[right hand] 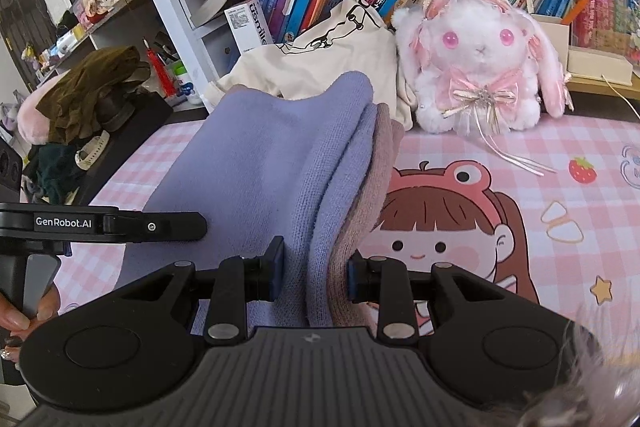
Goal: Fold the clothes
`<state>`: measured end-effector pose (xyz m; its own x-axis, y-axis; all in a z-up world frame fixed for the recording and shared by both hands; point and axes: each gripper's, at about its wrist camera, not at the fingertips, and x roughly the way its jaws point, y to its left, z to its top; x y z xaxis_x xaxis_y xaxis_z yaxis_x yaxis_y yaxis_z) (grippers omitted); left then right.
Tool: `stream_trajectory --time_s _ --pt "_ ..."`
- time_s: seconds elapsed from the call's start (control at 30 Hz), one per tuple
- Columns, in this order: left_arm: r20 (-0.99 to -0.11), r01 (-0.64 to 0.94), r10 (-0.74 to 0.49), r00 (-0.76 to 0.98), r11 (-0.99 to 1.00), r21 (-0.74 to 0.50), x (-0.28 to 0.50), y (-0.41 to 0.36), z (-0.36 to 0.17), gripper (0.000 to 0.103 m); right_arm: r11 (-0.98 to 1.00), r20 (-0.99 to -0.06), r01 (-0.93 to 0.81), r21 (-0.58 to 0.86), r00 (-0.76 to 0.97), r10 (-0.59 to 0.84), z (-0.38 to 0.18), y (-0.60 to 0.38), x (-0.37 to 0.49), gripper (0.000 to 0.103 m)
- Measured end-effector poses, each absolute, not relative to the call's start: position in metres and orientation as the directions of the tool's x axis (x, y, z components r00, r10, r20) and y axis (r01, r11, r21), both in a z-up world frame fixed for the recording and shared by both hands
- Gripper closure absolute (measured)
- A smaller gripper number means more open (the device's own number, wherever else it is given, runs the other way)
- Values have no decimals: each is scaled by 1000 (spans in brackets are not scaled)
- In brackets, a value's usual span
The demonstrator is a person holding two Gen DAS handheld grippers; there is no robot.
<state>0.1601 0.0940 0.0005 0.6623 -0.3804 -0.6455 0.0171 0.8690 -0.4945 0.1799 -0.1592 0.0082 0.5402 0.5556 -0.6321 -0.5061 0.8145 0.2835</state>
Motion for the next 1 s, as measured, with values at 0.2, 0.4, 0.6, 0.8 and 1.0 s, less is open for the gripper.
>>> stream_trajectory --time_s 0.2,0.4,0.6,0.8,1.0 --pt "-655 -1 -385 650 862 -507 178 101 -14 54 821 -654 -500 274 529 541 -4 -150 199 76" --pt "-671 -1 -384 634 868 -497 196 104 -24 54 830 -668 -475 293 520 533 -17 -144 215 76" --pt "-671 -1 -386 632 866 -500 210 105 -31 54 840 -677 -455 296 521 521 -24 -143 229 75" --pt "-672 -33 -402 622 844 -535 221 111 -41 51 846 -680 -411 340 514 523 -29 -148 244 72" --pt "-681 -52 -383 624 849 -526 223 111 -44 43 853 -691 -366 372 504 518 -36 -151 248 65"
